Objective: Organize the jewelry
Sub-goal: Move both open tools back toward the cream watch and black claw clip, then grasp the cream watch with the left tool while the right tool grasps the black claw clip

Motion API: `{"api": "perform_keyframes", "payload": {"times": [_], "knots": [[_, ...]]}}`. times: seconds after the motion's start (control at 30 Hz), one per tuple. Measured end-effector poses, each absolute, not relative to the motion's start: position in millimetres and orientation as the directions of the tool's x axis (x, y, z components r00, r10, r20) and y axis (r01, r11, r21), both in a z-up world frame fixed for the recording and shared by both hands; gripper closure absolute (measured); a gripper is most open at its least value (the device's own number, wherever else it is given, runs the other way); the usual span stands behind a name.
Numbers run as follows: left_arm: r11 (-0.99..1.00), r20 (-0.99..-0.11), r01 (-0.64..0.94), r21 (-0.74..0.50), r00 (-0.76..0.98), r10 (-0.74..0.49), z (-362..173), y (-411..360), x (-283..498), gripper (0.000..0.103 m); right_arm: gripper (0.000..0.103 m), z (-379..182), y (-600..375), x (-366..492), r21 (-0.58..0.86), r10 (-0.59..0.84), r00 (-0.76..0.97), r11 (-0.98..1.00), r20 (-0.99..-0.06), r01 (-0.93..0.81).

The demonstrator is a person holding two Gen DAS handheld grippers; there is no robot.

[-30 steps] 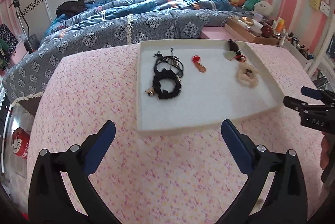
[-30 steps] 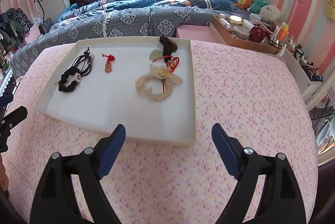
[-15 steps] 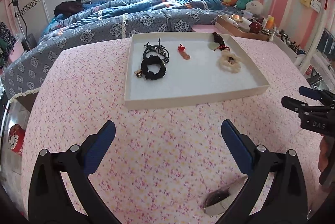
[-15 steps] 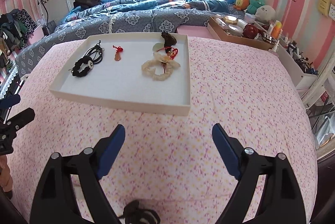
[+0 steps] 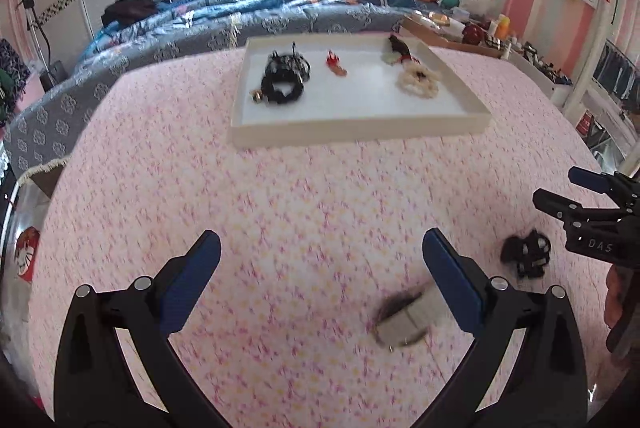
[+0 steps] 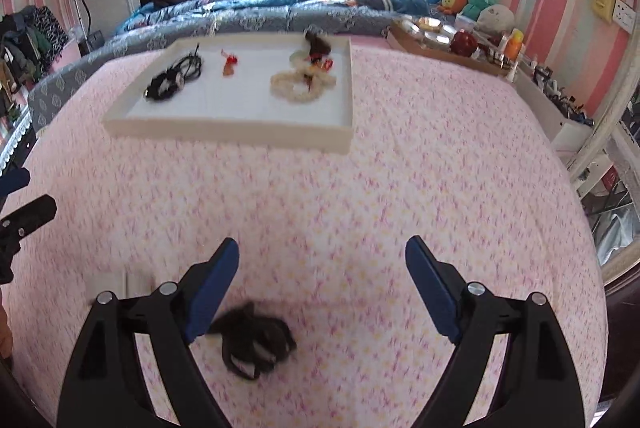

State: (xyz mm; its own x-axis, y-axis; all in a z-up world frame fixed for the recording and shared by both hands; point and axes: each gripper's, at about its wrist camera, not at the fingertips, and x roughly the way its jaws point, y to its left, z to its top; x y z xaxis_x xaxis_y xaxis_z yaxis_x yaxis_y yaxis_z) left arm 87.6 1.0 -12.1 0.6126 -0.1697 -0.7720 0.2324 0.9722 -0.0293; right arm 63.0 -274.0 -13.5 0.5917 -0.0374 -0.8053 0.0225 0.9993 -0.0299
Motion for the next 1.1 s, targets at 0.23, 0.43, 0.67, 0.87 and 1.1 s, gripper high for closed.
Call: {"api": "perform_keyframes", "payload": {"times": [0.23, 0.43, 0.67, 0.87, 1.1], "knots": [[0.965, -0.792, 0.257, -0.048, 0.579, -0.194, -25, -2, 65, 0.003, 0.017, -19, -271, 41, 0.0, -0.006, 0.572, 1.0, -0.82, 0.011], [0.953, -0.794, 0.302, -0.021, 0.575, -0.199, -37, -15, 51, 0.003, 0.017, -28, -262, 34, 0.011, 0.02, 0.554, 1.0, -0.832, -0.02], [0.941, -0.809, 0.338, -0.018, 0.548, -0.212, -50, -26, 54, 0.003, 0.017, -35, -257, 35, 0.0, 0.017, 0.536, 1.0, -0.844, -0.031], [0.937, -0.823, 0.35, -0.027, 0.524, -0.22, -58, -31, 61, 0.003, 0.017, -40, -255, 36, 0.032, 0.054, 0.524, 0.998, -0.85, -0.051], [0.929, -0.814, 0.371, -0.019, 0.533, -0.23, -59, -38, 63, 0.004, 0.019, -42, -249, 36, 0.03, 0.068, 0.528, 0.996, -0.847, -0.079]]}}
